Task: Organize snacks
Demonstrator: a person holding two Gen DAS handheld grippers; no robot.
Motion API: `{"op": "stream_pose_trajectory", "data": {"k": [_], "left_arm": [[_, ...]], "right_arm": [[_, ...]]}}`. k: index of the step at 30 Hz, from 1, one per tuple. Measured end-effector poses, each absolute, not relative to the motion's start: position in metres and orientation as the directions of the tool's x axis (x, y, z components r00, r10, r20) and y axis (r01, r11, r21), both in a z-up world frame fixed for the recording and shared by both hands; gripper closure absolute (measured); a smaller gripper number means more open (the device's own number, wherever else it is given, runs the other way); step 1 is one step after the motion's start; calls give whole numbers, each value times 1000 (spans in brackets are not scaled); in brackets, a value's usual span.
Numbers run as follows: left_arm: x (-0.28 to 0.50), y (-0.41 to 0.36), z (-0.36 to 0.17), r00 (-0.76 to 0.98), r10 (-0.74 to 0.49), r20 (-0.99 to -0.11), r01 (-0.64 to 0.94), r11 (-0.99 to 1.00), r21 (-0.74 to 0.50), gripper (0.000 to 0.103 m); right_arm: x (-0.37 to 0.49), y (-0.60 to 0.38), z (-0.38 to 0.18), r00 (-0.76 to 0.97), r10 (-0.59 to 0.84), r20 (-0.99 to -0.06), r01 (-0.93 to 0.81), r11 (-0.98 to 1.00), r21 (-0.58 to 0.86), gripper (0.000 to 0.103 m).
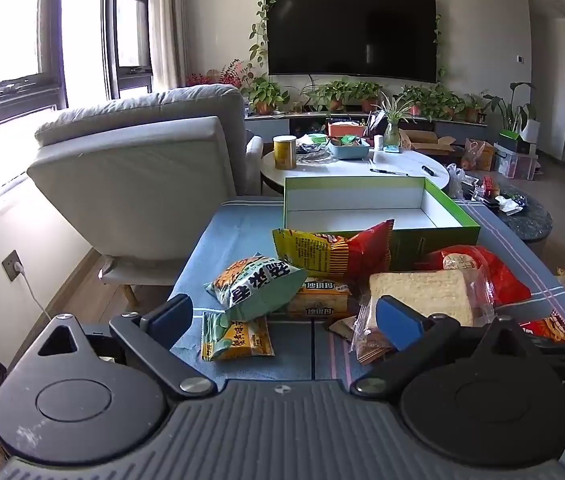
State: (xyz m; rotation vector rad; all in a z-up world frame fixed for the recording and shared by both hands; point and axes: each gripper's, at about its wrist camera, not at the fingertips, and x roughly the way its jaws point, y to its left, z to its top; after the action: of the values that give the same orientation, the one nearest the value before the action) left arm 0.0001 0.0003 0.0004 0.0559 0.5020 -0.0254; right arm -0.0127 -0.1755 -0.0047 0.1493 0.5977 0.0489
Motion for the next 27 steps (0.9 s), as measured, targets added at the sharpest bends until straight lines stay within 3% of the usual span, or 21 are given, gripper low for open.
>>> {"op": "stream_pose_trajectory", "data": {"k": [7,27], "left_arm": [[-1,-11,-2,877,5,-481,42,995,86,5],[7,2,-9,864,13,-504,16,999,52,5]], "right_arm": [[-12,-175,-6,827,88,-556,1,987,158,22],[-7,-175,-9,817,145,-559,-36,979,201,22]]}}
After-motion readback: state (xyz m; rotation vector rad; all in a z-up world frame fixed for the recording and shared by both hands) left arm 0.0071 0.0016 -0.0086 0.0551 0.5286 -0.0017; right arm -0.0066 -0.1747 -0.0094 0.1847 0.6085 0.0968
